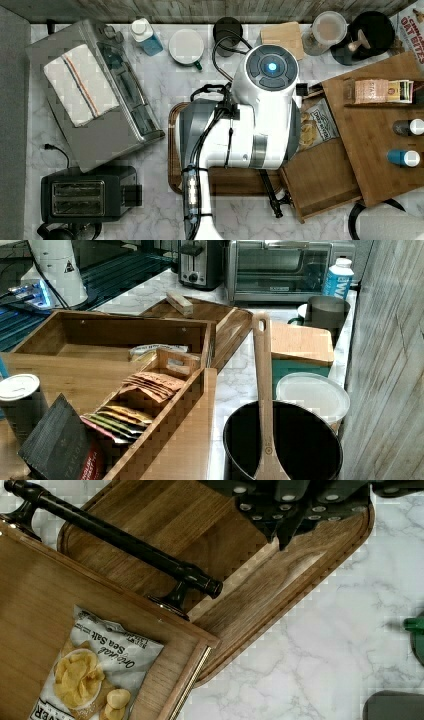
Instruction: Close the drawer.
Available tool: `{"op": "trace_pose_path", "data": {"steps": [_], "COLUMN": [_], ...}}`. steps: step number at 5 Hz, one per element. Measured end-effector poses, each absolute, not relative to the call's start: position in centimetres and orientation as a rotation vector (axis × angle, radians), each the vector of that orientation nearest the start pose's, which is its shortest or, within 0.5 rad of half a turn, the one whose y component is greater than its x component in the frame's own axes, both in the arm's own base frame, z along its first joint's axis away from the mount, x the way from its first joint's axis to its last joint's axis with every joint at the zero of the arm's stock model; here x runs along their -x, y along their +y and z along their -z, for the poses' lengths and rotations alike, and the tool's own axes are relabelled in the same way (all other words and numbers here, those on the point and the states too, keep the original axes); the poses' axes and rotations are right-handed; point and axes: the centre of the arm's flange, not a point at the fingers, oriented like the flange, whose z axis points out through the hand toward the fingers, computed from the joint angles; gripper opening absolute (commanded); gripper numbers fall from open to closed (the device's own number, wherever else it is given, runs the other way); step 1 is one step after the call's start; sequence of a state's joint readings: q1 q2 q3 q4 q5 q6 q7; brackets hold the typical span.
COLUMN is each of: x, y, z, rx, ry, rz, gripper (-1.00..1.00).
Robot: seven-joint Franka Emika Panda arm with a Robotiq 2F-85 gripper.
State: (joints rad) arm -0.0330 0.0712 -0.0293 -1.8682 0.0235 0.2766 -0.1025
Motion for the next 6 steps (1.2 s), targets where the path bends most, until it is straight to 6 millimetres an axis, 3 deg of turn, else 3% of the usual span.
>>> {"op": "trace_pose_path", "data": {"steps": [2,3,4,5,6], "x": [-56.9,-56.8,-54.7,-50.9,-48.4], "y": [-3.4,-3.4,-3.0,-1.5,0.6], "z": [-45.0,-44.0,-42.8,-41.4,-40.0], "rx": [2.933,2.944,3.018,3.083,3.130], "ry": [1.161,1.078,0.800,0.393,0.052], "rz": [-0.194,-0.063,0.015,-0.036,-0.031], "gripper": [-1.00,-1.00,-1.00,-1.00,-1.00]}}
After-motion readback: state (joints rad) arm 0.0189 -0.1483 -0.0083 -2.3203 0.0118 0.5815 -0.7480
